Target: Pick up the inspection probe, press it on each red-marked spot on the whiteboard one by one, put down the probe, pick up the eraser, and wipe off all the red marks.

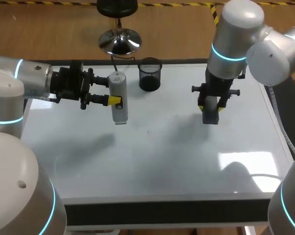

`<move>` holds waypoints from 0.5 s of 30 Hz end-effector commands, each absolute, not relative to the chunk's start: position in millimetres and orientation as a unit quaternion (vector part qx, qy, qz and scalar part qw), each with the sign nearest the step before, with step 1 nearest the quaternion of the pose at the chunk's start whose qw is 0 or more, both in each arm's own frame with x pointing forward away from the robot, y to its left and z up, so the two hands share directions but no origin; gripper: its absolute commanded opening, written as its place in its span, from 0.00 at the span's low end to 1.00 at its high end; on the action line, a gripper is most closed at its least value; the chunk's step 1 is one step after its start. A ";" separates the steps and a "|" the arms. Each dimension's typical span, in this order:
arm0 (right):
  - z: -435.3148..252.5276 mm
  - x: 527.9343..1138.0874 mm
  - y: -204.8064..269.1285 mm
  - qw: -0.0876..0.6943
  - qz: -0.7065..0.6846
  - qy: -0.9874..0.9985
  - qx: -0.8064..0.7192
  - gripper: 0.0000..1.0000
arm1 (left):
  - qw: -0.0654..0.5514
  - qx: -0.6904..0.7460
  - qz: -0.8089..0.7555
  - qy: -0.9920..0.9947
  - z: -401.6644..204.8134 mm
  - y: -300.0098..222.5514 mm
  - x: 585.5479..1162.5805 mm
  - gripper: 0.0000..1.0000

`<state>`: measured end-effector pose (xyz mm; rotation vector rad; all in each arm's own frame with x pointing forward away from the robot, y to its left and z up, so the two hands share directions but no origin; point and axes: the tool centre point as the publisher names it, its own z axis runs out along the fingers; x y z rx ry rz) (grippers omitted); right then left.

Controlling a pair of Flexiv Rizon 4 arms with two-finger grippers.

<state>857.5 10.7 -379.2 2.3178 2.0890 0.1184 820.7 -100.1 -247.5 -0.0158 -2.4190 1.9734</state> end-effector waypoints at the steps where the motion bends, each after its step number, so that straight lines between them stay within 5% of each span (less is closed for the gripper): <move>1: -369.1 851.1 1.3 0.011 0.042 0.670 0.741 0.00 | 0.008 -0.005 0.633 -0.774 -246.5 -100.9 819.7 0.00; 15: -367.0 849.9 0.4 0.013 0.044 0.672 0.739 0.00 | 0.008 -0.005 0.633 -0.774 -246.5 -100.9 819.7 0.00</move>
